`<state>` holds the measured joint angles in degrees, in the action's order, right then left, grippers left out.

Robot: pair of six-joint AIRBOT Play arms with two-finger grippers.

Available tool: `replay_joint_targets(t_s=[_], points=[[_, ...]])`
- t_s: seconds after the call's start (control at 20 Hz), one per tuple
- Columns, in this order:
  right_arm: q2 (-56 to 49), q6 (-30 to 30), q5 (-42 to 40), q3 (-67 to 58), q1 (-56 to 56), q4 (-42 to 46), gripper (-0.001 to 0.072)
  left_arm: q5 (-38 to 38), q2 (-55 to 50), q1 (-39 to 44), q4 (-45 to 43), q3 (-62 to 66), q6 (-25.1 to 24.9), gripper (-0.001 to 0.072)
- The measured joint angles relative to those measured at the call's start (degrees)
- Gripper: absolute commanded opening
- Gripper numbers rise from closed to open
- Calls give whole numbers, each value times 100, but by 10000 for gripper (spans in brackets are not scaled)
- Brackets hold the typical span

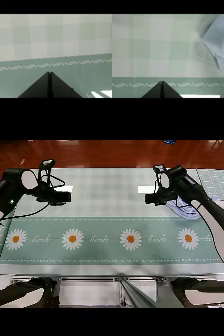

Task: Fold the shirts.

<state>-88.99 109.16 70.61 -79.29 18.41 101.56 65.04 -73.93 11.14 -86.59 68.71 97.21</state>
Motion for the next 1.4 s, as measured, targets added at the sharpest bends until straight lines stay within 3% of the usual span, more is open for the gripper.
replay_joint_targets(t_s=[0.9,1.15,1.2,1.25,1.35,1.4], points=[[0,4,-81,0,0,0,29,-4,-2,0,0,0,0,16],[0,7,-636,0,0,11,35,-592,-94,0,35,0,2,17],[0,7,-802,0,0,31,184,-669,-118,0,52,0,0,34],[0,20,-977,0,0,85,417,-739,-140,0,70,0,2,120],[0,20,-1333,-9,-26,398,412,-831,-192,-9,68,0,0,511],[4,24,-1460,-37,-50,634,415,-863,-221,-13,33,0,4,509]])
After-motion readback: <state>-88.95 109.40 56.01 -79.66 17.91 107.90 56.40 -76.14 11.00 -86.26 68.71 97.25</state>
